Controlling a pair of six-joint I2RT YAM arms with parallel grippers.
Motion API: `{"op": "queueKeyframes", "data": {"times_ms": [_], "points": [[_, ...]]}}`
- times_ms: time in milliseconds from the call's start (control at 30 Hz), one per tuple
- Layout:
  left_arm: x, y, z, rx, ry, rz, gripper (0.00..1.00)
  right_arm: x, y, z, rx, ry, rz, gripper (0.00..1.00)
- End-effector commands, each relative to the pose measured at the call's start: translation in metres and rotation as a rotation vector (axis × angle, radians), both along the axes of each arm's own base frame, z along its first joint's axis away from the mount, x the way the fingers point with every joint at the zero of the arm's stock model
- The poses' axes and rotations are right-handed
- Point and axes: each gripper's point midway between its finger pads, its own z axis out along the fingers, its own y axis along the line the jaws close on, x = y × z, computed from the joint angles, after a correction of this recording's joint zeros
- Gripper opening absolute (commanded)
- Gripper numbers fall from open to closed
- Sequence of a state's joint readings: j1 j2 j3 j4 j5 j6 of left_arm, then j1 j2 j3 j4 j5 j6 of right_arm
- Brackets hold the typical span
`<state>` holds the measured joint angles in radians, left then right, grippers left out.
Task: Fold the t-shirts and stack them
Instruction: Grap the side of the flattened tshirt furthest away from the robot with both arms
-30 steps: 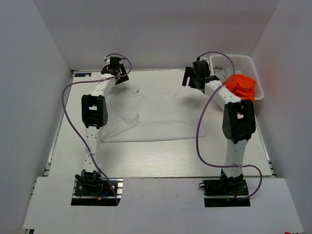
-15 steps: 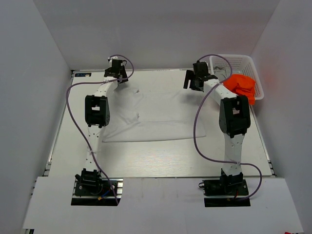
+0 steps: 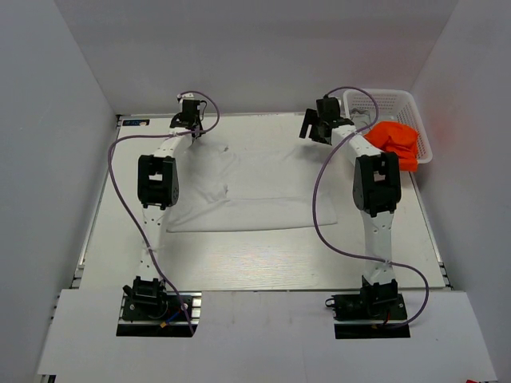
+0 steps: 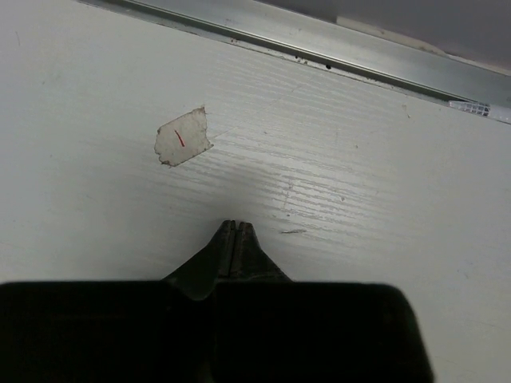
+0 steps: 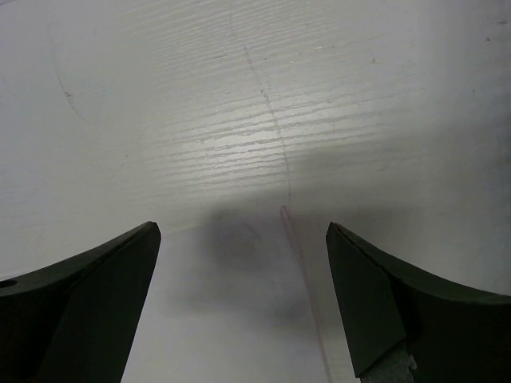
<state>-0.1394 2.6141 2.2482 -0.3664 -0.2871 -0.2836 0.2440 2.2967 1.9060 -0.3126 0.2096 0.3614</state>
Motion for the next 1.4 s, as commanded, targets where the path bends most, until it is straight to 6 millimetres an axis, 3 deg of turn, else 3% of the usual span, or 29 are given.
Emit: {"op": "queueKeyframes", "data": {"times_ms": [0, 167, 200, 400, 500, 533, 600, 633, 667, 733, 900, 967, 1000, 1067, 1100, 1133, 1167, 1200, 1233, 1267, 1367], "points": [[-0.019, -0.004, 0.001, 0.006, 0.059, -0.031, 0.00, 0.014, 0.009, 0.007, 0.045, -0.034, 0.005, 0.90], [-0.025, -0.002, 0.017, 0.008, 0.029, -0.024, 0.00, 0.022, 0.006, 0.005, 0.033, -0.054, -0.015, 0.90], [-0.024, -0.002, 0.028, 0.005, 0.008, -0.024, 0.00, 0.022, 0.006, -0.001, 0.034, -0.044, -0.008, 0.90], [-0.029, -0.002, 0.046, -0.005, -0.020, -0.018, 0.00, 0.025, 0.010, -0.026, 0.050, -0.020, 0.002, 0.84], [-0.030, -0.004, 0.057, -0.023, -0.036, -0.022, 0.00, 0.026, 0.010, -0.027, 0.048, -0.024, 0.001, 0.68], [-0.032, -0.004, 0.049, -0.022, -0.025, -0.022, 0.00, 0.025, 0.013, -0.027, 0.050, -0.025, 0.008, 0.54], [-0.033, -0.006, 0.057, -0.032, -0.041, -0.031, 0.00, 0.023, 0.011, -0.028, 0.048, -0.025, 0.011, 0.37], [-0.033, -0.008, 0.063, -0.048, -0.057, -0.033, 0.00, 0.024, 0.009, -0.027, 0.043, -0.031, 0.005, 0.19], [-0.036, -0.007, 0.058, -0.046, -0.045, -0.032, 0.00, 0.022, 0.010, -0.029, 0.038, -0.030, 0.008, 0.14], [-0.037, -0.008, 0.069, -0.056, -0.060, -0.026, 0.00, 0.021, 0.007, -0.029, 0.030, -0.026, 0.011, 0.00], [-0.048, -0.006, 0.082, -0.065, -0.072, -0.021, 0.00, 0.016, 0.006, -0.014, 0.005, -0.057, 0.036, 0.00], [-0.053, -0.008, 0.101, -0.082, -0.102, -0.024, 0.00, 0.015, 0.008, 0.008, 0.015, -0.099, 0.054, 0.00], [-0.059, -0.008, 0.099, -0.087, -0.096, -0.031, 0.00, 0.006, 0.009, -0.003, 0.002, -0.074, 0.073, 0.00], [-0.065, -0.007, 0.108, -0.090, -0.117, -0.032, 0.00, 0.007, 0.014, 0.030, 0.027, -0.155, 0.098, 0.00], [-0.077, -0.012, 0.098, -0.086, -0.088, -0.041, 0.00, -0.006, 0.012, 0.013, 0.026, -0.124, 0.102, 0.00], [-0.085, -0.011, 0.104, -0.095, -0.102, -0.037, 0.00, -0.007, 0.013, 0.031, 0.042, -0.172, 0.110, 0.00], [-0.086, -0.011, 0.117, -0.099, -0.125, -0.038, 0.00, -0.018, 0.010, 0.032, 0.044, -0.168, 0.110, 0.00], [-0.095, -0.014, 0.107, -0.119, -0.104, -0.052, 0.00, -0.018, 0.013, 0.040, 0.060, -0.208, 0.116, 0.00], [-0.100, -0.014, 0.119, -0.136, -0.130, -0.044, 0.00, -0.031, 0.010, 0.044, 0.065, -0.217, 0.116, 0.00], [-0.109, -0.012, 0.111, -0.148, -0.111, -0.015, 0.00, -0.034, 0.009, 0.055, 0.074, -0.245, 0.111, 0.00], [-0.126, -0.009, 0.117, -0.176, -0.108, 0.019, 0.00, -0.050, 0.007, 0.047, 0.074, -0.234, 0.123, 0.00]]}}
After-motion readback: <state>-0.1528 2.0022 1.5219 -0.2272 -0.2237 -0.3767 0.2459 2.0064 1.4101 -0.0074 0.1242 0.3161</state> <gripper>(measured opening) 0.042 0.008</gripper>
